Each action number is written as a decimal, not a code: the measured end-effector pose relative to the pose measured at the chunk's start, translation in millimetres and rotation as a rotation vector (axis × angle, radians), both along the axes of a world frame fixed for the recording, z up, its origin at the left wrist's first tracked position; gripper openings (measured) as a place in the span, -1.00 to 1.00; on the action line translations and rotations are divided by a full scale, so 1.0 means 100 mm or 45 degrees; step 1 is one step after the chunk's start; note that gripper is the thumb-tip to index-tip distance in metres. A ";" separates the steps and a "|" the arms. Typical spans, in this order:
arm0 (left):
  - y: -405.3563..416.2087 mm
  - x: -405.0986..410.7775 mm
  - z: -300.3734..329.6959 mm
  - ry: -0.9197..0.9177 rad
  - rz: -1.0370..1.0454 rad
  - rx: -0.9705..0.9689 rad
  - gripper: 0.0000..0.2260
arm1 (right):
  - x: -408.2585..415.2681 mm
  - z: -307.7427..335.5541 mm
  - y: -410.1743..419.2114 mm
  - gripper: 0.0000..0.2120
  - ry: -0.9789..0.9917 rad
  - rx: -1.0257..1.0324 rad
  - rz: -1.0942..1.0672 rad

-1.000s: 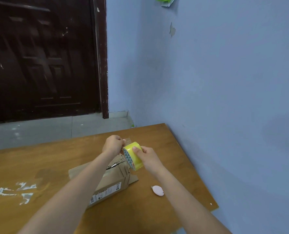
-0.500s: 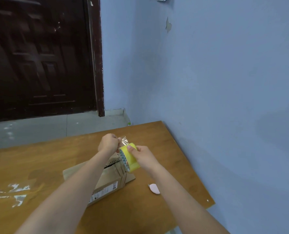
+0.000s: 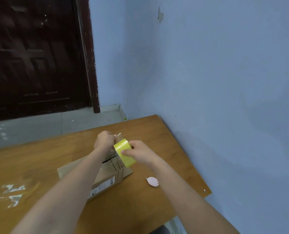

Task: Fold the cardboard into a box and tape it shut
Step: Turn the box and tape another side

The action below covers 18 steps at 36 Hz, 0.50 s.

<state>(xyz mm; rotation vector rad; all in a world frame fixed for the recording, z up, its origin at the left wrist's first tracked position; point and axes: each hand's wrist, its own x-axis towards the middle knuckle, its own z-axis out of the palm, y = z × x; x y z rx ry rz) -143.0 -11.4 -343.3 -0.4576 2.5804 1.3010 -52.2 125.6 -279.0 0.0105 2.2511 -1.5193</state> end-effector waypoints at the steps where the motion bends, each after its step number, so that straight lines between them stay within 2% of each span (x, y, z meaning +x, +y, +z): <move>1: 0.00 -0.01 0.01 0.003 0.012 0.024 -0.73 | 0.01 0.00 0.00 -0.89 0.036 0.035 0.051; 3: -0.01 -0.02 0.02 0.030 0.041 0.123 -0.71 | 0.04 -0.02 0.02 -0.88 0.108 0.019 0.121; 6: 0.01 -0.02 0.05 0.039 0.072 0.295 -0.69 | 0.10 -0.06 0.08 -0.83 0.154 -0.203 0.119; 10: 0.09 0.05 0.16 -0.099 0.037 0.484 -0.68 | 0.16 -0.08 0.07 -0.68 0.172 -0.382 0.135; 15: 0.14 0.21 0.26 -0.299 0.144 0.883 -0.70 | 0.16 -0.02 0.04 -0.63 0.290 -0.328 0.108; 16: 0.16 0.22 0.24 -0.319 0.178 0.923 -0.70 | 0.16 -0.02 0.03 -0.63 0.319 -0.285 0.081; 18: 0.19 0.20 0.19 -0.300 0.216 0.814 -0.72 | 0.15 -0.01 -0.02 -0.65 0.364 -0.207 0.005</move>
